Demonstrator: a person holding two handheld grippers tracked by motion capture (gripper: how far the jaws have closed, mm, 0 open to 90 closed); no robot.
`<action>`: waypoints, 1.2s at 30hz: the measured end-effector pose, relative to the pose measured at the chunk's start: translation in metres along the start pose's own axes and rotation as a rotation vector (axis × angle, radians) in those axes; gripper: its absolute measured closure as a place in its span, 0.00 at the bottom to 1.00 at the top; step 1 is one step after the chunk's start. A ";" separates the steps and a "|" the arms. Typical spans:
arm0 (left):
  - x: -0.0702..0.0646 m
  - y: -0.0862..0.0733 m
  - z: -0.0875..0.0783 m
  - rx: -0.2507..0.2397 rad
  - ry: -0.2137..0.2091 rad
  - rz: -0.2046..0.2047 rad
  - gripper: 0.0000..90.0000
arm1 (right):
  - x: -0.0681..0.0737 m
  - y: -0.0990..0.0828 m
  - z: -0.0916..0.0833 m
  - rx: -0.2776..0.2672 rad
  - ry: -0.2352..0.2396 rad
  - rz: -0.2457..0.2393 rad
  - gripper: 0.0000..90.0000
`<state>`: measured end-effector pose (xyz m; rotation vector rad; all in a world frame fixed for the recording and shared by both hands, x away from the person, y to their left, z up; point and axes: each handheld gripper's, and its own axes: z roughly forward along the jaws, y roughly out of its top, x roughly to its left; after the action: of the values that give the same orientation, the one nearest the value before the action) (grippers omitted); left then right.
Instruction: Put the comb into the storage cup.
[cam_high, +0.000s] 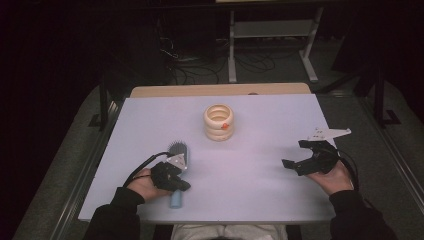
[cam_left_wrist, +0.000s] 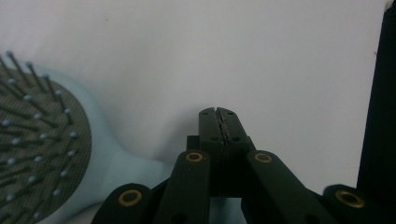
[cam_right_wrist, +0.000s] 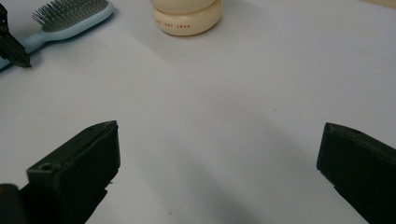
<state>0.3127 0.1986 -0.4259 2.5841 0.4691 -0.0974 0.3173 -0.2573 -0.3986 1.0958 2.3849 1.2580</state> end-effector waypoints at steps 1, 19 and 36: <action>0.001 -0.001 -0.001 0.005 0.000 0.001 1.00 | 0.000 0.000 0.000 0.000 0.000 0.001 0.00; 0.011 -0.021 -0.020 -0.018 -0.004 -0.027 1.00 | 0.000 0.000 0.001 0.003 0.007 -0.001 0.00; 0.028 -0.043 -0.036 -0.069 0.034 -0.124 1.00 | 0.000 0.000 0.001 0.005 0.011 -0.003 0.00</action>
<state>0.3233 0.2601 -0.4189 2.4910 0.6340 -0.0792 0.3178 -0.2564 -0.3994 1.0899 2.3981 1.2604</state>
